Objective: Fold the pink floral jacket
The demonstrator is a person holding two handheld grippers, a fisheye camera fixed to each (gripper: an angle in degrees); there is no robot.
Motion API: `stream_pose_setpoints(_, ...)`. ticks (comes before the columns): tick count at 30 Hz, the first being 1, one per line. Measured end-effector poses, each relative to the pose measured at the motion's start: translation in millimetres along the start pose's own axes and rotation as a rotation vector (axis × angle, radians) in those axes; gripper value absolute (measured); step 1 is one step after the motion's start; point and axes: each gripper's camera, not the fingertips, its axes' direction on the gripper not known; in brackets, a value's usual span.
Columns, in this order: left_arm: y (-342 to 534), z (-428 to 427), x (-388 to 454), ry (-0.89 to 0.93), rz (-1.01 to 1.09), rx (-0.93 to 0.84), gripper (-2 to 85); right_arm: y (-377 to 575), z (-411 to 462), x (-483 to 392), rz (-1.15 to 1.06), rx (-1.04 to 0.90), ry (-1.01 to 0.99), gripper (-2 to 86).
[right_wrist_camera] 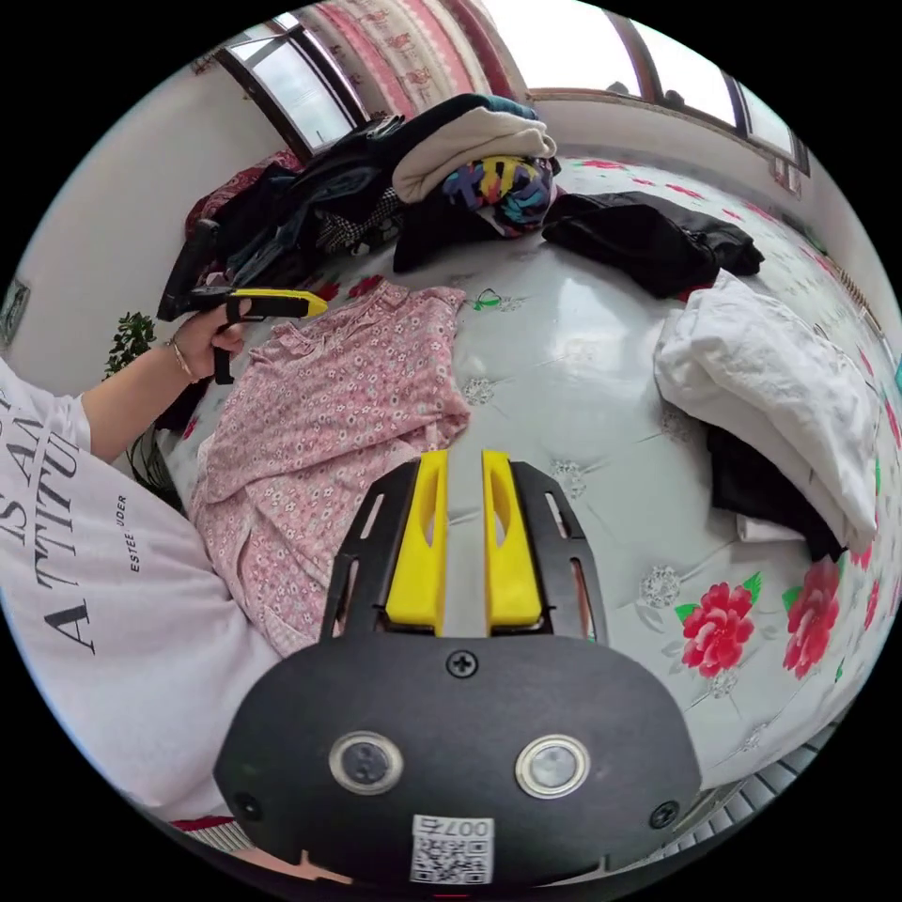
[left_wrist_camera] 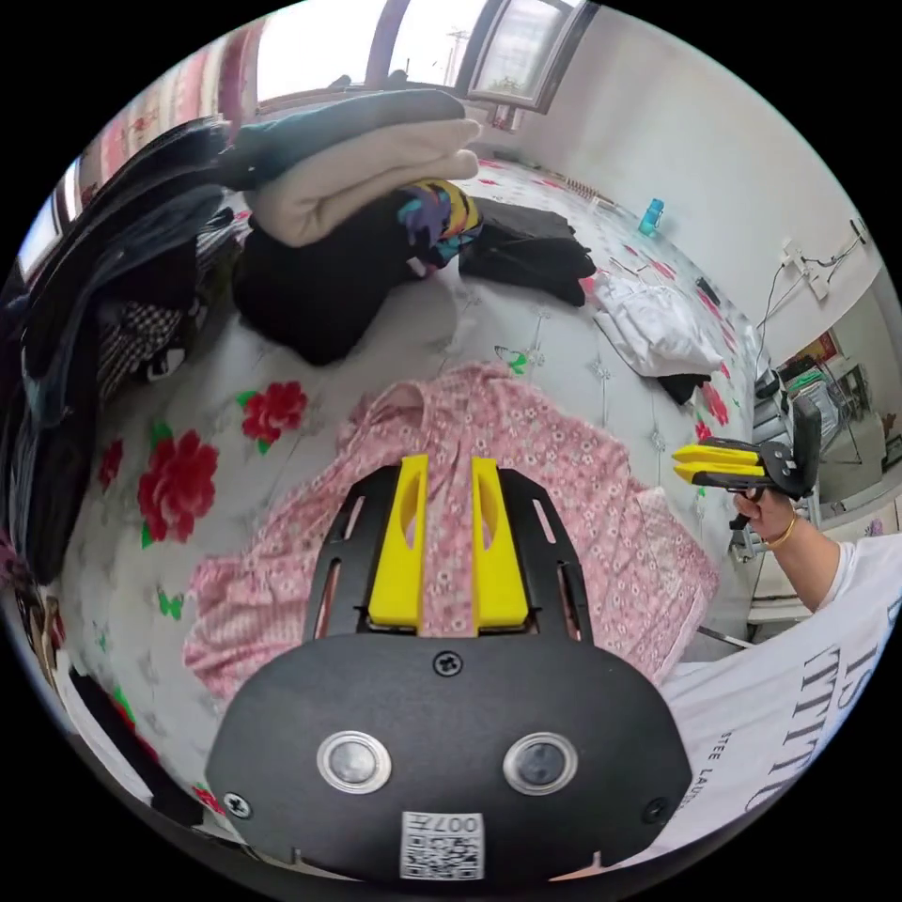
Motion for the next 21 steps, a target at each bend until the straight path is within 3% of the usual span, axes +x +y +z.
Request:
stream_pose_setpoints(4, 150, -52, -26, 0.003, -0.187, -0.026, 7.8, 33, -19, 5, 0.112, -0.032, -0.079, 6.5)
stream_pose_setpoints(11, 396, -122, -47, -0.088, -0.545, -0.067, 9.7, 93, -35, -10, 0.224, -0.163, -0.006, 9.2)
stream_pose_setpoints(16, 499, -107, -52, -0.054, -0.677, -0.145, 13.0, 118, -24, -14, 0.241, -0.309, 0.069, 10.2)
stream_pose_setpoints(21, 517, -45, -41, 0.039, -0.553, -0.265, 17.4, 123, 6, 2, 0.208, -0.464, 0.083, 10.9)
